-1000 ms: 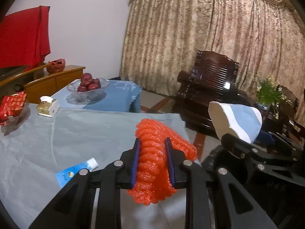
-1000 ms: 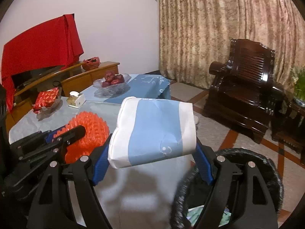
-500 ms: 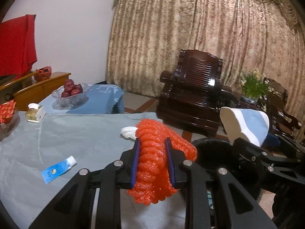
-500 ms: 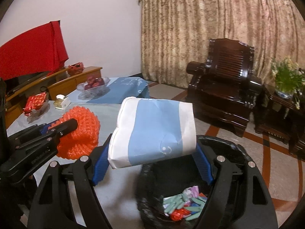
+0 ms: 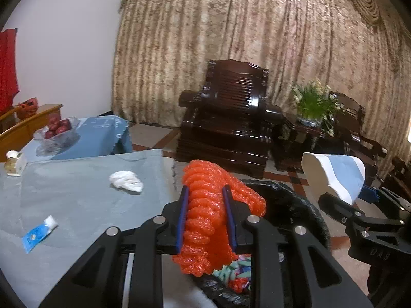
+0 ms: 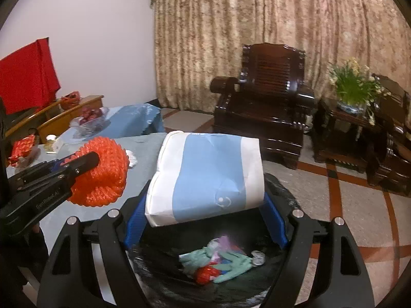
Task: Collect trash
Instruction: 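Carry the orange sleeve and blue-white cup toward the bin with both tools, then open the left tool over the bin while the right tool releases the cup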
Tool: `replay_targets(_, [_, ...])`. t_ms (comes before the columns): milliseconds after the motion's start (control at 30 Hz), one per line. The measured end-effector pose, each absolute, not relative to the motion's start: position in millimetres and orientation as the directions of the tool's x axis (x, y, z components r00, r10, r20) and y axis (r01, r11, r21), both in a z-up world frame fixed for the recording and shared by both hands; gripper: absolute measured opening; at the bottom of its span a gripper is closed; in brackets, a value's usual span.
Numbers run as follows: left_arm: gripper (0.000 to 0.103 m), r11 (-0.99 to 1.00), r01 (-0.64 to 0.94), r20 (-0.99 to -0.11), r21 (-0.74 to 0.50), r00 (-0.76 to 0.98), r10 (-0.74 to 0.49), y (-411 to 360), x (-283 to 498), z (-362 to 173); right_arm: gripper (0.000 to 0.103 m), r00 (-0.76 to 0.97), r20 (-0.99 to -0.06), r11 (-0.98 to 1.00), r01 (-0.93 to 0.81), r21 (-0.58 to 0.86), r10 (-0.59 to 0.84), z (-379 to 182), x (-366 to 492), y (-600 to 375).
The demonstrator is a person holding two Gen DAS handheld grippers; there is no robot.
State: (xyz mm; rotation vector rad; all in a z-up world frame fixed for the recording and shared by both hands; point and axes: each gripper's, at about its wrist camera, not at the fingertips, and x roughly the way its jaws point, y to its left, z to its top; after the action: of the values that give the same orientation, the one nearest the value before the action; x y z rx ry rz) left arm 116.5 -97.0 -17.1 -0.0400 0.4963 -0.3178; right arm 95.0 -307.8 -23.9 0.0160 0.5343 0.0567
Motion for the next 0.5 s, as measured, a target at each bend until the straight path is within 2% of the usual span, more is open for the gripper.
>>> replay_targets(500, [0.026, 0.92, 0.378, -0.482, -0.105, 0.789, -0.38, -156, 139, -40, 0.075, 0.834, -0.552, 0.999, 0.025, 0.022, -0.009, -59, 111, -354])
